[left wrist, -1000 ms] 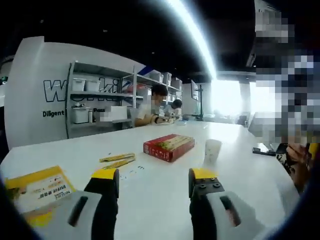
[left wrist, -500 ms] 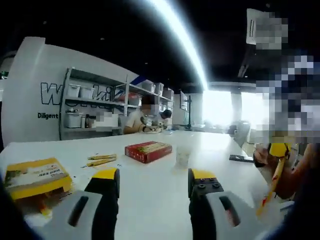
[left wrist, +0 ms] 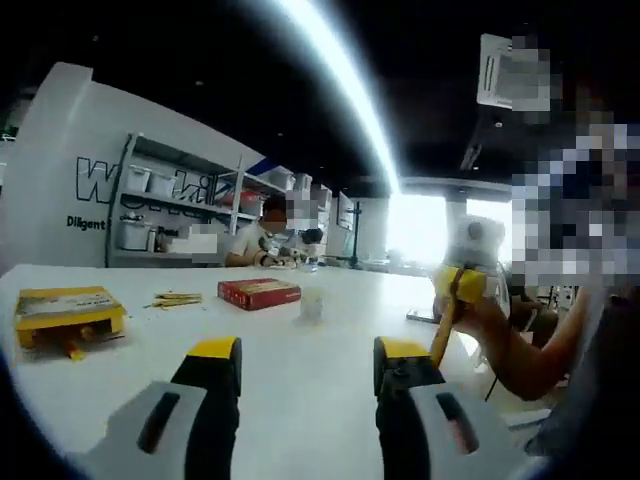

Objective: Tear open the coffee pouch, take out the coffee, and pour the coffee from the pouch into the cup

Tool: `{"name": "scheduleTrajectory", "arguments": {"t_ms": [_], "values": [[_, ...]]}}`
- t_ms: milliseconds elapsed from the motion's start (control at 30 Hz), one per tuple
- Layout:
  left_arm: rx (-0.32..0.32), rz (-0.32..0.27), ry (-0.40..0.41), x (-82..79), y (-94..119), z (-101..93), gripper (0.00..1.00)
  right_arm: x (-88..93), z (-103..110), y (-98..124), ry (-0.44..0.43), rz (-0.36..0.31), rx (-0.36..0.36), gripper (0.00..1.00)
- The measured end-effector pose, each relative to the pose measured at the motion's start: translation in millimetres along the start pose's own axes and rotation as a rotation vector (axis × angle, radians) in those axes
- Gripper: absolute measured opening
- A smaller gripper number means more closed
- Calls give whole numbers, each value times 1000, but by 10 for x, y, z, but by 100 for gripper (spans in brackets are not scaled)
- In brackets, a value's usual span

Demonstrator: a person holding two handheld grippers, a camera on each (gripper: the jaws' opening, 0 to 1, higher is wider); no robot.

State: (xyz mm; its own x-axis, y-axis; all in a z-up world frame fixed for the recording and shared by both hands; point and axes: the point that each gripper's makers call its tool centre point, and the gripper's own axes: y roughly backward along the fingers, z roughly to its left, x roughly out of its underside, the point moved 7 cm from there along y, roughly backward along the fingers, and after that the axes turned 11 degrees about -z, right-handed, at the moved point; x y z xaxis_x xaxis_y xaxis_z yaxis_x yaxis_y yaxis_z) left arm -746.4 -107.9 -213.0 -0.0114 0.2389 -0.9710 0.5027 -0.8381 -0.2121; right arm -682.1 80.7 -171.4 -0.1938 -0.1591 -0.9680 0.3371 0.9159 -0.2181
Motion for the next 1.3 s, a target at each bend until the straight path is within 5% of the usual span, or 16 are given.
{"name": "scheduleTrajectory", "arguments": {"t_ms": [400,567,800,1033,1300], "values": [[245,53,-18,41,254,-675,53,-172,186,-56,7,31,-51,0],[301,80,-43,69,295,-846,49,-190,308,-116,10,45,-84,0],[399,119,-15,43,354,-907,30,-253,433,-224,-8,26,-149,0],[470,109,48,85,376,-898,31,-149,474,-379,-41,42,-215,0],[476,117,-23,204,358,-919,27,-49,451,-458,-57,78,-271,0]]}}
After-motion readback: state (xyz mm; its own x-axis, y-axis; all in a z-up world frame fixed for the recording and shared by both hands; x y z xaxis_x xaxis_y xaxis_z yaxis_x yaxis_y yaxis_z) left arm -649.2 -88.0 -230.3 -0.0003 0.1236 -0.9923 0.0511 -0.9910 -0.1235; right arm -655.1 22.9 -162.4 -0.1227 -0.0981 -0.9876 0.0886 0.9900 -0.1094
